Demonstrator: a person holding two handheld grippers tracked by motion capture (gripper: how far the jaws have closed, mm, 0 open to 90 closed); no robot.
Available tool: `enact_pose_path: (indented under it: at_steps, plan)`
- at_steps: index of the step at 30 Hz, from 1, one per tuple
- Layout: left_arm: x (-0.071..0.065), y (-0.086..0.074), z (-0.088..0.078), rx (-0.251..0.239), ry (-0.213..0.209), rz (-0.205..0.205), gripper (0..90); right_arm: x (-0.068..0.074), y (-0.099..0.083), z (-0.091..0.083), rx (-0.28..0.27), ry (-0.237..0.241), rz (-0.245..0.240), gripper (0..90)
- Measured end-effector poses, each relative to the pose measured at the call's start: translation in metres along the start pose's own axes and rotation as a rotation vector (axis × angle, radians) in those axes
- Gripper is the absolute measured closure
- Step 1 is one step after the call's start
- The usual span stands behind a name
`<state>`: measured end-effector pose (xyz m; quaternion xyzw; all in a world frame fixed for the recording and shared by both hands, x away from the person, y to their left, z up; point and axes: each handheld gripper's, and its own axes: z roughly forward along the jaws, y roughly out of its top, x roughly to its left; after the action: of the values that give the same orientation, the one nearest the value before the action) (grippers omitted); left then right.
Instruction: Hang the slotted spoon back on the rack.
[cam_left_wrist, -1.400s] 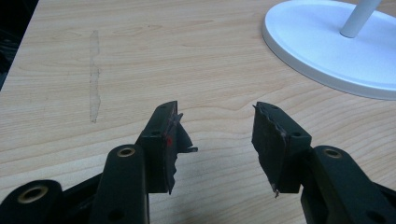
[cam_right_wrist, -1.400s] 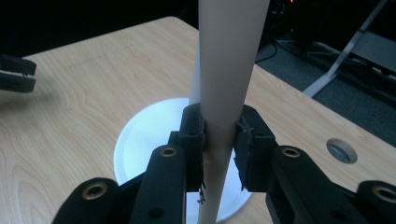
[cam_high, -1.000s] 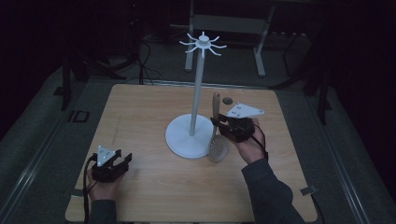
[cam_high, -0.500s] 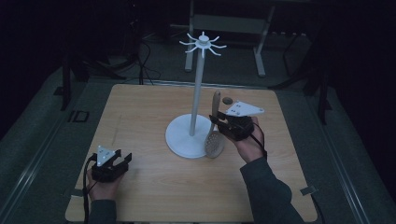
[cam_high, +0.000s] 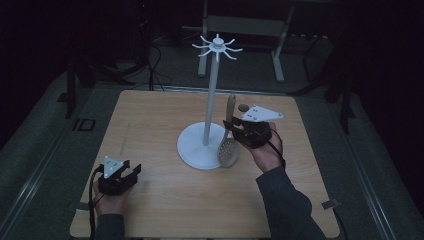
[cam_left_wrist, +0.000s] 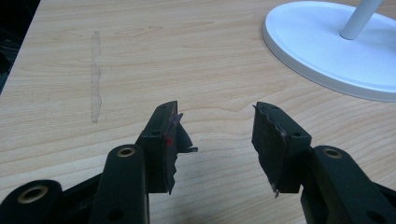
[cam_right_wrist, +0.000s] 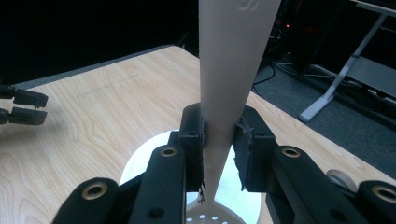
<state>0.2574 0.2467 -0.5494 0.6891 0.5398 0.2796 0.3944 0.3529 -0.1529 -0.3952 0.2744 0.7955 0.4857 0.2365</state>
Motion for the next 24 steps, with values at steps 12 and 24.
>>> enact_pose_path:
  at_steps: [12, 24]
  plan:
    - [0.000, 0.000, 0.000, -0.001, 0.001, 0.000, 51.4, -0.005, 0.010, -0.003, -0.023, -0.010, 0.009, 74.2]
    - [0.000, 0.000, 0.000, 0.001, -0.002, 0.001, 51.5, -0.010, 0.019, -0.006, -0.045, -0.016, 0.028, 74.3]
